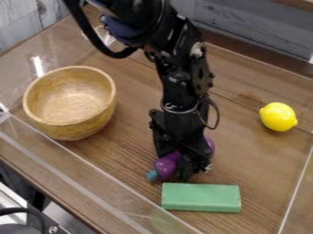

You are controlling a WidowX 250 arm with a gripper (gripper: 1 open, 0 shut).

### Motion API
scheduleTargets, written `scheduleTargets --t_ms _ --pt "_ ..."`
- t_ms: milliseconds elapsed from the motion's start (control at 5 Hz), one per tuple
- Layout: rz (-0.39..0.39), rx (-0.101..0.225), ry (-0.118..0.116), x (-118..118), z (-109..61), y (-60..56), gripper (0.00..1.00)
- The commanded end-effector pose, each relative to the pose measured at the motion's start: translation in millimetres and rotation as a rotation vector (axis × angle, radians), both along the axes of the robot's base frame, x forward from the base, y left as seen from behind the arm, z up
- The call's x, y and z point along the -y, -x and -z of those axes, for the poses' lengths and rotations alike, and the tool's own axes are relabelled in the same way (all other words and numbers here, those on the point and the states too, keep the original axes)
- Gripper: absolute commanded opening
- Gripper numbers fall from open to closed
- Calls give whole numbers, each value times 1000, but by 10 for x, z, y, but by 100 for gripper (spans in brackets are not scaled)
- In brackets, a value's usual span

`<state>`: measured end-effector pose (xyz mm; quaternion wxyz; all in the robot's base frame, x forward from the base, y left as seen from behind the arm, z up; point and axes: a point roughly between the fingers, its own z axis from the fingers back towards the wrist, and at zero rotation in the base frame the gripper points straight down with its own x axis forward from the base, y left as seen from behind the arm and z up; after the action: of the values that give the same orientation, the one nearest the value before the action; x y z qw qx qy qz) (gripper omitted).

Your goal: Put the purple eggplant in the brown bowl

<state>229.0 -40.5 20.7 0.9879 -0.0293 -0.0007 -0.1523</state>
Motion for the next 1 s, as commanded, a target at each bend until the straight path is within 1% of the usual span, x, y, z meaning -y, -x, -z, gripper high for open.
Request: scheduleTargets --t_ms 0,200,600,800 --pt "-9 28 12 -18 -64 -57 0" --pt "-20 31 20 -32 -86 -69 0" --pt "-40 34 27 -84 -230 -45 0" --pt "-52 39 27 -118 -327 -38 0"
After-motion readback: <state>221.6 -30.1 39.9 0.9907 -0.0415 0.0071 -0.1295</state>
